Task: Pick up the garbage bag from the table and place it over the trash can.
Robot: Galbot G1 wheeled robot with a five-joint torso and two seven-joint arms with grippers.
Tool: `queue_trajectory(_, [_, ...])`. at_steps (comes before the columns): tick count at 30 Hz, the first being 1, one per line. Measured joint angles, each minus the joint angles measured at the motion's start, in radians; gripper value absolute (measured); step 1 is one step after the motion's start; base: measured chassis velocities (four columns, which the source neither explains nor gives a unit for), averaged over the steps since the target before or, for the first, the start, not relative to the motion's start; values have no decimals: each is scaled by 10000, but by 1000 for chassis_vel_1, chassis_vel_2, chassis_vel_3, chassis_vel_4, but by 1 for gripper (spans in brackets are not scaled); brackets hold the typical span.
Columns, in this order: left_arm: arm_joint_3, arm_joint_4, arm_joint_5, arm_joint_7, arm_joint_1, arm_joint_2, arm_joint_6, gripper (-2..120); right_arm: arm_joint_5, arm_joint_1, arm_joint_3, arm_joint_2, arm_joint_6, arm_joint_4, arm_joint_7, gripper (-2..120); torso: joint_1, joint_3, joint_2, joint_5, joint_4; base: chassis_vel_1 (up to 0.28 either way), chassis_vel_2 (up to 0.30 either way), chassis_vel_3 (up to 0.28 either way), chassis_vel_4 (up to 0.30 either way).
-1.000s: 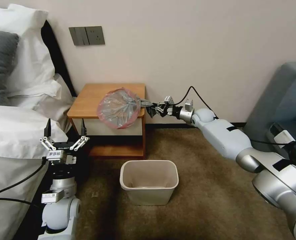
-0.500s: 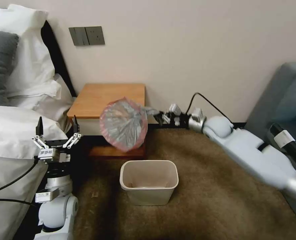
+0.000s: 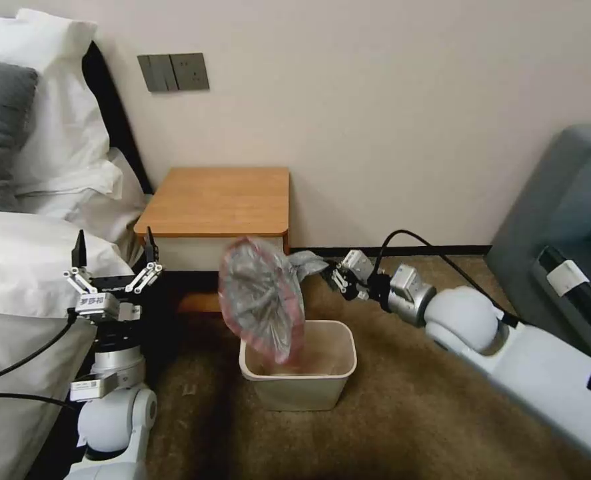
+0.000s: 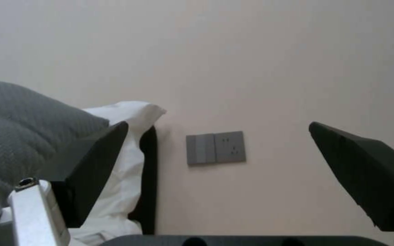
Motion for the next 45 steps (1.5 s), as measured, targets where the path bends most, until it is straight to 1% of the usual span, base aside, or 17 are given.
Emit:
queue_trajectory(6, [45,87,69,19,23,-63,-16,99,213,-254,272,12,45,354,153,0,0,0,0,0,0,0,0,0,0])
queue_trajectory(12, [92,114,137,22,15,-124,-27,99,551,-81,159,87,21,752,370,0,0,1,0,0,0,0,0,0,0])
queue_trajectory(15, [92,124,154,25,27,-129,-48,99,751,93,-27,185,-360,1082,651,0,0,1,0,0,0,0,0,0,0])
queue_trajectory(20, [92,130,161,27,45,-130,-76,99,984,290,-203,297,-765,1281,978,0,1,1,0,-1,-1,0,0,0,0])
queue_trajectory(21, [91,134,165,28,54,-134,-90,99,1040,393,-303,368,-936,1321,1176,0,1,1,0,0,0,0,0,0,0])
queue_trajectory(24, [105,157,182,33,71,-146,-121,99,1313,624,-858,626,-1614,1357,2237,0,1,1,0,0,0,0,0,0,0])
queue_trajectory(25, [105,157,182,33,71,-146,-121,99,1313,624,-858,626,-1614,1357,2237,0,1,1,0,0,0,0,0,0,0])
queue_trajectory(28, [107,198,185,35,71,-145,-158,99,1654,491,-1380,731,-2396,1584,3208,0,1,1,0,0,0,0,0,0,0])
queue_trajectory(29, [107,198,185,35,71,-145,-158,99,1654,491,-1380,731,-2396,1584,3208,0,1,1,0,0,0,0,0,0,0])
queue_trajectory(32, [108,258,186,37,62,-142,-205,99,1655,62,-1657,767,-2765,1737,3713,0,1,1,0,1,-1,0,0,0,0])
queue_trajectory(36, [110,307,190,40,32,-135,-223,99,1596,-411,-1653,770,-3018,1853,3943,0,1,1,0,1,-1,0,0,0,0])
queue_trajectory(45, [124,353,192,49,-5,-119,-244,99,1152,-1088,-1255,665,-2962,1608,4002,0,0,1,-1,1,-1,0,0,0,0])
